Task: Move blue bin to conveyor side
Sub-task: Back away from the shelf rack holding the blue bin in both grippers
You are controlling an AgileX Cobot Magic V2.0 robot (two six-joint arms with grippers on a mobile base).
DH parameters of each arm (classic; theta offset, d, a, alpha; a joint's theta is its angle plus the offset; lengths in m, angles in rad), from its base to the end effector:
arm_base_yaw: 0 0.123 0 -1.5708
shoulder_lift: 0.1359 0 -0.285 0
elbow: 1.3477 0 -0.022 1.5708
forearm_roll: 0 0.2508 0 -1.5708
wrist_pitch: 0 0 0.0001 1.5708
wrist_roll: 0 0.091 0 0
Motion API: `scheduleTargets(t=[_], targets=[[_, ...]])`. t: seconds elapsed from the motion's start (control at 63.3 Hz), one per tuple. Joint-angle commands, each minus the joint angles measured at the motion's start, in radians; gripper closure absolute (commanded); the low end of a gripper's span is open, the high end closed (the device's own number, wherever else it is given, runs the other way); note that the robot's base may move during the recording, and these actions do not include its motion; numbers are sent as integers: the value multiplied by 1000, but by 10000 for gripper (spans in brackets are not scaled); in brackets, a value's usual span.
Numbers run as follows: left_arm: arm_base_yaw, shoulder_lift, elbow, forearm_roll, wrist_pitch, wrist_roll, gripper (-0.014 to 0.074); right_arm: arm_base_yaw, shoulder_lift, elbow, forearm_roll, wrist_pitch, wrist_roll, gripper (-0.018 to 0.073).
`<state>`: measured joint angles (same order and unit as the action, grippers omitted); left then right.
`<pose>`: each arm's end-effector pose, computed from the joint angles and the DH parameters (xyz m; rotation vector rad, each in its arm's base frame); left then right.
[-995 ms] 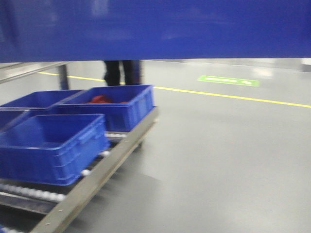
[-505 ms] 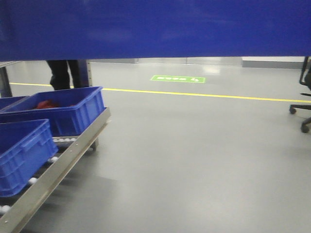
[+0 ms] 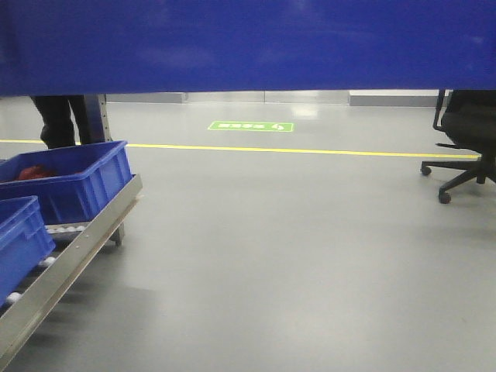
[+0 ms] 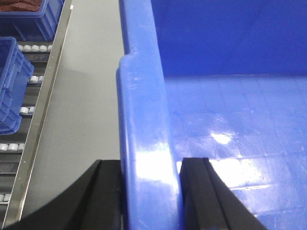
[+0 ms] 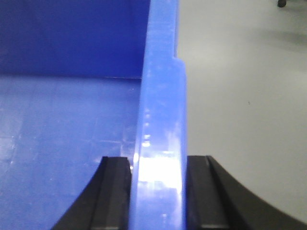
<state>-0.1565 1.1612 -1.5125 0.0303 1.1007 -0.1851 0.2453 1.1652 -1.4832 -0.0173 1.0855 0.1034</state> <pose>0.2102 -0.0307 0.4678 -0.0314 2.2364 -0.1485 0.2104 0.0512 0.4595 -0.1608 2.2505 0.1655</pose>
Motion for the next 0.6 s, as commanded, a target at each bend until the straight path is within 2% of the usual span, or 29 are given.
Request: scheduleTargets(t=[0.0, 0.584], targets=[[-8, -23, -14, -19, -97, 17, 616, -1, -19, -15, -7, -100, -14, 634], [-8, -23, -14, -19, -97, 17, 616, -1, -19, -15, -7, -100, -14, 634]])
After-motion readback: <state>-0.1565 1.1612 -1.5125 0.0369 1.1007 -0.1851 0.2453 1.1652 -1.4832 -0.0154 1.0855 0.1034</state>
